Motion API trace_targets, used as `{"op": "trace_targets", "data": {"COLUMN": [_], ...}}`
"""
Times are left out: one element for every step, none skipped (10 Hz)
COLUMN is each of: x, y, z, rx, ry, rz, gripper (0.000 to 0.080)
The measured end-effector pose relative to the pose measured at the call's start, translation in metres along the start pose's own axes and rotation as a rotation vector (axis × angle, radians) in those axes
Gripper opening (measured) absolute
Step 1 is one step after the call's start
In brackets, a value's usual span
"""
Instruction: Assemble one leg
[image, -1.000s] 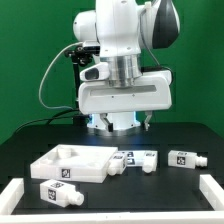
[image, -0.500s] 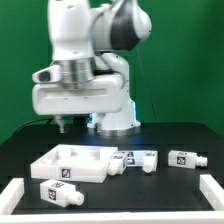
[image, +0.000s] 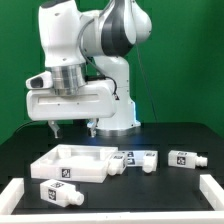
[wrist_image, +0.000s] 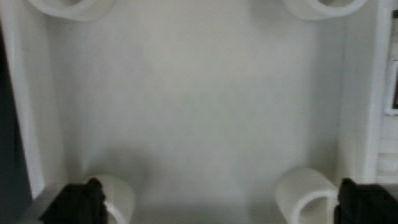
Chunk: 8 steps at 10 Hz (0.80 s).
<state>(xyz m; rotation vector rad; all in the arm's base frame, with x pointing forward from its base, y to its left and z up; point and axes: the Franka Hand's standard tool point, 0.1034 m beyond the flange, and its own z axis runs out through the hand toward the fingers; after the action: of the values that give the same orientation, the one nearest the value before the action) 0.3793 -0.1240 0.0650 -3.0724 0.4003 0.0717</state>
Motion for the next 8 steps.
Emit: {"op": "trace_targets", "data": {"x": [-0.004,-0.006,-0.009,-0.013,-0.014,-0.015,-0.015,-0.015], "y": [0.020,0.041,0.061,0.073,0.083,0.089,0.085,0.082], "z": [0.008,0.014,0.023,0.031,0.037,0.044,0.049,0.052], "rx": [-0.019,-0.044,-0.066,-0.074,-0.090,-0.094,-0.093,-0.089], "ry": [0.021,0.035,0.037,0.030,0.033,0.019,0.009,0.002], "rz": [0.001,-0.010,-0.015,-0.001,-0.016,-0.012,-0.021,-0.031], "gripper": [0.0649,0.0649,0.0649,0.0649,0.0649,0.0649,0.0649,0.0649]}}
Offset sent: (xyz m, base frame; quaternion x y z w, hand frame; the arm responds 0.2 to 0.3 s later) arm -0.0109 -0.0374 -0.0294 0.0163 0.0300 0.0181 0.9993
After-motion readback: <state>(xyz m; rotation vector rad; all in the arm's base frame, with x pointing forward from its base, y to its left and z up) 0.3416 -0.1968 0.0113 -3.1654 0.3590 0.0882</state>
